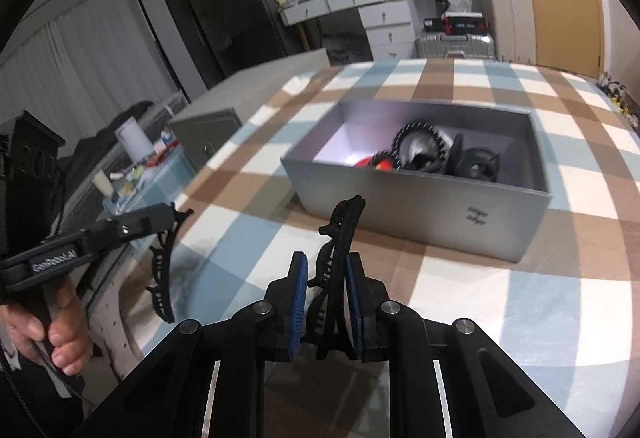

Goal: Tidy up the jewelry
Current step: 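Lower both black claw clips into the grey box and open both tools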

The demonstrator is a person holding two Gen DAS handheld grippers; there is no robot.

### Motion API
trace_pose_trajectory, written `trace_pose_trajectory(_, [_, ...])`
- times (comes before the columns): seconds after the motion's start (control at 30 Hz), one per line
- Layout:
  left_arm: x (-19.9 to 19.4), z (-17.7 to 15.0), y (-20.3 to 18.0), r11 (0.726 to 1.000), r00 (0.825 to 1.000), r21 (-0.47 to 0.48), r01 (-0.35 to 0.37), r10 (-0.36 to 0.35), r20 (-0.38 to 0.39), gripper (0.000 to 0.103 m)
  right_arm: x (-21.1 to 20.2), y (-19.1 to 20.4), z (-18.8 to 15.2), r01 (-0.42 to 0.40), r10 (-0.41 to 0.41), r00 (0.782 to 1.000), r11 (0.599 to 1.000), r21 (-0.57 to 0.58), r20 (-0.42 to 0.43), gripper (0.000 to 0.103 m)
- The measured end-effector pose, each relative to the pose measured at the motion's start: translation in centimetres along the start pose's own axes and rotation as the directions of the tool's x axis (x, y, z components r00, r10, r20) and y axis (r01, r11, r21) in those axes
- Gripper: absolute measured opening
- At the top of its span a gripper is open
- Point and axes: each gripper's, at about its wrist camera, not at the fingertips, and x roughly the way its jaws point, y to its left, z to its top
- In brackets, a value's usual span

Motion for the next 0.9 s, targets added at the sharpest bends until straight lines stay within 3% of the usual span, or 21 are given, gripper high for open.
trace_pose_trajectory(0.43, [1.7, 4.2, -3.7, 0.996, 0.999, 0.086, 0.014, -0.018, 0.037, 0.007, -4.3, -1.9, 2.8, -0.052, 0.057, 0.987, 0.998, -0.038, 0.151, 0.018])
trace_pose_trajectory(0.9, [5.5, 8.9, -6.6, 0.99, 0.996, 0.126, 0.059, -0.067, 0.06, 0.007, -3.4, -5.3, 6.9, -0.079, 0.086, 0.975, 0.996, -0.042, 0.203, 0.019])
